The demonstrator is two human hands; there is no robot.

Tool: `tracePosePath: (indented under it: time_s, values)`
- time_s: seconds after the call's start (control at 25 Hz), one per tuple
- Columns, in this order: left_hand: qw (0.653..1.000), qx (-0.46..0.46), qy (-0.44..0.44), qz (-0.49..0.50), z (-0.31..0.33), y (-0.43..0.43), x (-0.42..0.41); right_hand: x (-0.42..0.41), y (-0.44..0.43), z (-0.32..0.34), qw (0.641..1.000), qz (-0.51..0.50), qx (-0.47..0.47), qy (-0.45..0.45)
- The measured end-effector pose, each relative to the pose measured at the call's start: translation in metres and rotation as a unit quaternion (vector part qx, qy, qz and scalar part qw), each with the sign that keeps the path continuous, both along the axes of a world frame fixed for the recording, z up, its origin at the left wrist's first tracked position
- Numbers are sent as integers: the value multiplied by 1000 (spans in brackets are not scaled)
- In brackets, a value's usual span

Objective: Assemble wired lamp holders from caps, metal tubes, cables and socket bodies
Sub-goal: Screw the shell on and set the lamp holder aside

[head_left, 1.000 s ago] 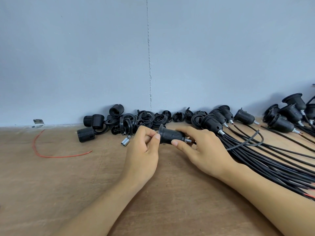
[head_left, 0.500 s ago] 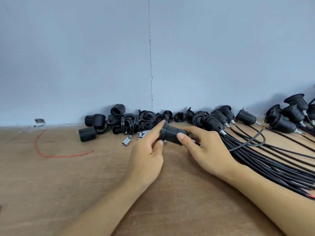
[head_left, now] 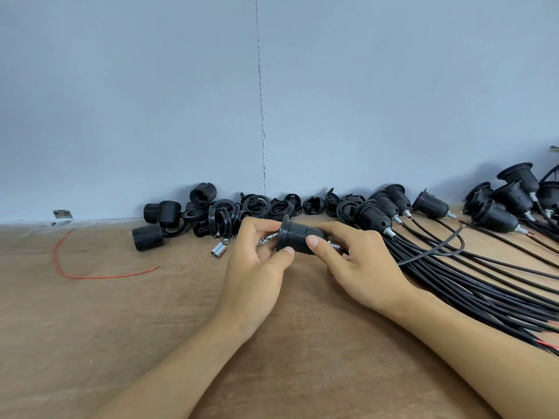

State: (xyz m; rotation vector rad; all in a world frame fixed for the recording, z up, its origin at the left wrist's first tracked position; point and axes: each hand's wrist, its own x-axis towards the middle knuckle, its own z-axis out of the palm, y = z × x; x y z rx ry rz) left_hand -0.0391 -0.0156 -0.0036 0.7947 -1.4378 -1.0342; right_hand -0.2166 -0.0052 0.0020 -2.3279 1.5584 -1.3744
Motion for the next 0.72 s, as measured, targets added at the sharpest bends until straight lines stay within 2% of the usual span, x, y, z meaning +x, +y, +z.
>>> tracePosePath:
  time_s: [0.24,0.48,0.72]
  values:
    - [999,8,-16,43,3,-1,1,-2,-1,-1,1000,10,-12,13]
    - [998,59,-7,34,2,-5,6,-4,-3,-3,999,-2,-10,30]
    - [994,45,-100,0,1,-7,8,-6,-5,-4,999,-17,4,28]
